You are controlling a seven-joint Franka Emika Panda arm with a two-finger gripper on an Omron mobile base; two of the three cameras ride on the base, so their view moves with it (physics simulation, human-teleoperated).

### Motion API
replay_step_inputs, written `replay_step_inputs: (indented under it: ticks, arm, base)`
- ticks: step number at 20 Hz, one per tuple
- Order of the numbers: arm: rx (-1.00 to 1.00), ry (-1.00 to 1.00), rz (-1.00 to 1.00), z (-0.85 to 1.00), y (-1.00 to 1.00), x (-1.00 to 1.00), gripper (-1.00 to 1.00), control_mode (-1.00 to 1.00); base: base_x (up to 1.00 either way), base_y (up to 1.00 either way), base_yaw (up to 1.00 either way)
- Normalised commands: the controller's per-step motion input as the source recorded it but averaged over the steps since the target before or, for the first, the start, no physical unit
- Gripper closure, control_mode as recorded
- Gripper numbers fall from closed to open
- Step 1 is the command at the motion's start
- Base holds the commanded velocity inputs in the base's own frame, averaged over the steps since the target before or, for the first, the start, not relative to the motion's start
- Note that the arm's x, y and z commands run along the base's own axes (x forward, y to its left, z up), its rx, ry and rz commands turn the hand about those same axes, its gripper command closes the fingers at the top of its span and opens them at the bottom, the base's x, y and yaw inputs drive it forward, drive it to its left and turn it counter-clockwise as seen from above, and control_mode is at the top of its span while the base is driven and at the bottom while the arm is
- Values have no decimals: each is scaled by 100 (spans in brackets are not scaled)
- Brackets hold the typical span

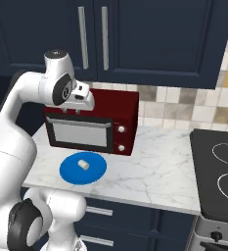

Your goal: Pick up the marshmallow and place it in the cup of hot chocolate on the dining counter.

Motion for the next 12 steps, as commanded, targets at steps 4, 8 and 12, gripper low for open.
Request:
replay_step_inputs:
  ticks: [4,8,12]
  arm:
    - [0,0,0,-3,1,0,-100,-100]
    - [-4,7,0,-37,0,-26,-100,-100]
    - [0,11,0,-43,0,-60,-100,-100]
  base:
    - [0,0,0]
    - [0,0,0]
    - [0,0,0]
